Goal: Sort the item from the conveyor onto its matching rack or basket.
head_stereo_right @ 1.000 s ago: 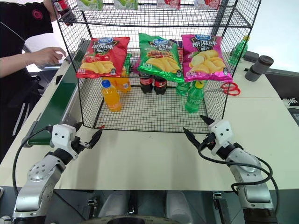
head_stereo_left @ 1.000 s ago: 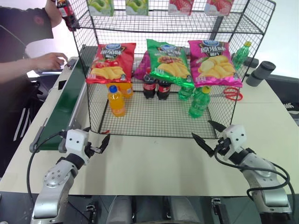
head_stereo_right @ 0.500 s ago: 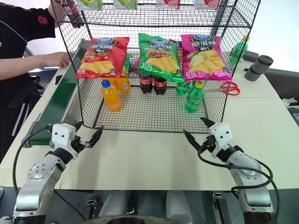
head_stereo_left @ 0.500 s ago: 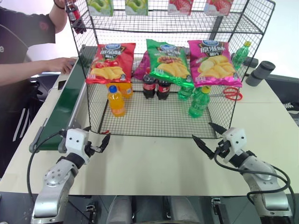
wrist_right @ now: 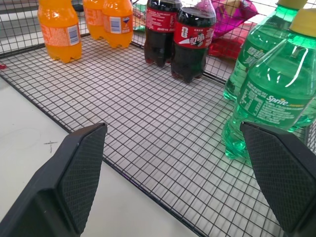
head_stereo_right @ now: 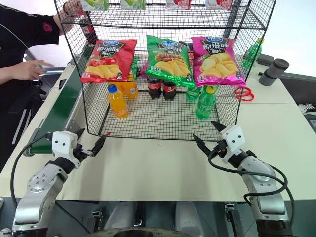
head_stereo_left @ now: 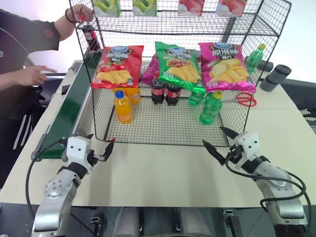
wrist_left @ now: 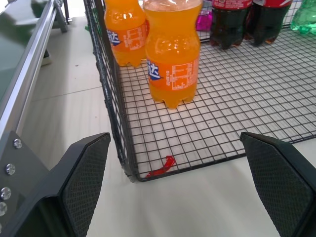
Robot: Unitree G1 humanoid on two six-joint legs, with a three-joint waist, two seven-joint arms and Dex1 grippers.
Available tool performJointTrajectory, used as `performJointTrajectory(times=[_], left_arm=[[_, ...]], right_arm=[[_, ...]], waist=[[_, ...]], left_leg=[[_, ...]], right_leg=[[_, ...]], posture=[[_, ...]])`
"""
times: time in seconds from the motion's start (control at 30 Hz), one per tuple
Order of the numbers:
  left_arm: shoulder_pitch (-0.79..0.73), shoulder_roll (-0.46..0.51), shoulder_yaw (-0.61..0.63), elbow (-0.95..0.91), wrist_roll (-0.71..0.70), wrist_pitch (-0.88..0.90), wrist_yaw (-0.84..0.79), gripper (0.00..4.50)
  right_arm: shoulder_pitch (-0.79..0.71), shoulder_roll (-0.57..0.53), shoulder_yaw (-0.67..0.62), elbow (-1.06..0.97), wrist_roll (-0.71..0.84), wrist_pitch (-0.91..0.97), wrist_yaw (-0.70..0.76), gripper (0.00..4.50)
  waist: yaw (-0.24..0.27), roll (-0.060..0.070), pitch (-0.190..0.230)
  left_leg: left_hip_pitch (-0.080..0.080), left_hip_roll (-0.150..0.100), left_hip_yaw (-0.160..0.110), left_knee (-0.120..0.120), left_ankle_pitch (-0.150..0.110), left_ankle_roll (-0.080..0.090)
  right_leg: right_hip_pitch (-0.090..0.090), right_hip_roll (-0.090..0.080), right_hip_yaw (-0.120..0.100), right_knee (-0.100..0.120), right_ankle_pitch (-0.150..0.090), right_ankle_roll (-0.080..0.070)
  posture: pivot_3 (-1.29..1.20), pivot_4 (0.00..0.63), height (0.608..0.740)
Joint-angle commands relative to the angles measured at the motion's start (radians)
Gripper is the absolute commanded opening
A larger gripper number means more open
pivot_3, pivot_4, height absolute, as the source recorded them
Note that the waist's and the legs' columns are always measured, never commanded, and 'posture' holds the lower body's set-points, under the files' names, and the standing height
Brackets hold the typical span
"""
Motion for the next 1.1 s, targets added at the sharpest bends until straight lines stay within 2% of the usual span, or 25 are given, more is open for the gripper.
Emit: performJointTrajectory(times=[0.03, 0.23, 0.5, 0.7, 1.1], left_arm=[[0.007, -0.006, 0.025, -0.055, -0.012, -0.017, 0.012, 4.5], [0.015, -0.027, 0.063, -0.092, -0.049, -0.007, 0.035, 4.5], [0.037, -0.045, 0.191, -0.143, -0.102, -0.006, 0.104, 4.5], [-0.004, -0.038, 0.279, -0.049, -0.104, -0.012, 0.16, 4.5], [-0.115, -0.012, 0.264, 0.134, -0.022, -0.091, 0.198, 4.5]], right_arm=[[-0.008, -0.007, -0.014, -0.006, 0.006, -0.03, 0.01, 4.49], [-0.005, -0.003, -0.008, -0.012, 0.003, -0.032, 0.014, 4.49], [-0.026, -0.005, 0.004, -0.01, 0.001, -0.019, 0.015, 4.49], [-0.061, 0.0, 0.025, 0.008, -0.002, -0.015, 0.017, 4.49], [-0.033, 0.016, 0.044, -0.046, -0.003, -0.013, -0.007, 4.49]], waist=[[0.0, 0.0, 0.0], [0.0, 0.0, 0.0], [-0.001, 0.0, 0.0], [0.0, 0.0, 0.0], [0.0, -0.001, 0.0]], left_leg=[[0.0, 0.0, 0.0, 0.0, 0.0, 0.0], [0.0, 0.0, 0.0, 0.0, 0.0, 0.0], [0.0, 0.0, 0.0, 0.0, 0.0, 0.0], [0.0, 0.0, 0.0, 0.0, 0.0, 0.0], [0.0, 0.0, 0.0, 0.001, 0.0, 0.0]], right_leg=[[0.0, 0.0, 0.0, 0.0, 0.0, 0.0], [0.0, 0.0, 0.0, 0.0, 0.0, 0.0], [0.0, 0.0, 0.0, 0.0, 0.0, 0.0], [0.0, 0.0, 0.0, 0.0, 0.0, 0.0], [0.0, 0.001, 0.0, 0.0, 0.0, 0.001]], posture=[[0.0, 0.15, 0.74], [0.0, 0.15, 0.74], [0.0, 0.15, 0.74], [0.0, 0.15, 0.74], [0.0, 0.15, 0.74]])
